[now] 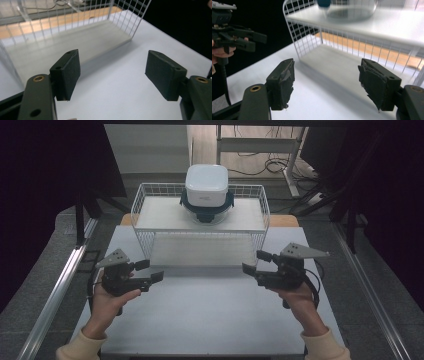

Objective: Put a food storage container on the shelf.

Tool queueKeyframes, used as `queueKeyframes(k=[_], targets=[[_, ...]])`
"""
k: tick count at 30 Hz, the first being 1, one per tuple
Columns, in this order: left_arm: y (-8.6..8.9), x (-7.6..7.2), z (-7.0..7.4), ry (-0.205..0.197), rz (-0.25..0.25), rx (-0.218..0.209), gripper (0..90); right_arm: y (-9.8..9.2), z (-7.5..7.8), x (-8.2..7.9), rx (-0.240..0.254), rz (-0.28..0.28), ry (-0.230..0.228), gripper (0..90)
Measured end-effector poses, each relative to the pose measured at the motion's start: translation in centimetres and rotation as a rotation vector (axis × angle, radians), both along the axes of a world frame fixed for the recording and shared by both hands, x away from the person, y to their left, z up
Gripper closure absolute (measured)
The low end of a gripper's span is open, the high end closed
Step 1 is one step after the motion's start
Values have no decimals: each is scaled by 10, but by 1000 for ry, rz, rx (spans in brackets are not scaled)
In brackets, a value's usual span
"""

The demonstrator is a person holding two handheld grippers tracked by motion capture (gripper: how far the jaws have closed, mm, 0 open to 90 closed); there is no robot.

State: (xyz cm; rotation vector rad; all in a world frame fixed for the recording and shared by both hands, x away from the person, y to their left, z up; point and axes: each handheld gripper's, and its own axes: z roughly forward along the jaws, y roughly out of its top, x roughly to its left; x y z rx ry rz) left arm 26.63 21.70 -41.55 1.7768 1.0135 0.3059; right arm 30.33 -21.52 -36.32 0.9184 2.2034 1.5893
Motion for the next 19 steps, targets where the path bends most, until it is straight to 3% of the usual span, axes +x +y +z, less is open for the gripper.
queueKeyframes(k=[7,11,14,19], targets=[[1,-7,-29,65,6,15,282,-11,-43,-13,-50,-22,74,284],[-1,-9,-37,73,11,34,282,-19,-64,-16,-74,-35,116,284],[-4,-9,-36,56,14,44,281,-21,-69,-16,-73,-36,129,283],[-5,-11,-37,46,15,52,277,-18,-65,-20,-77,-21,104,266]])
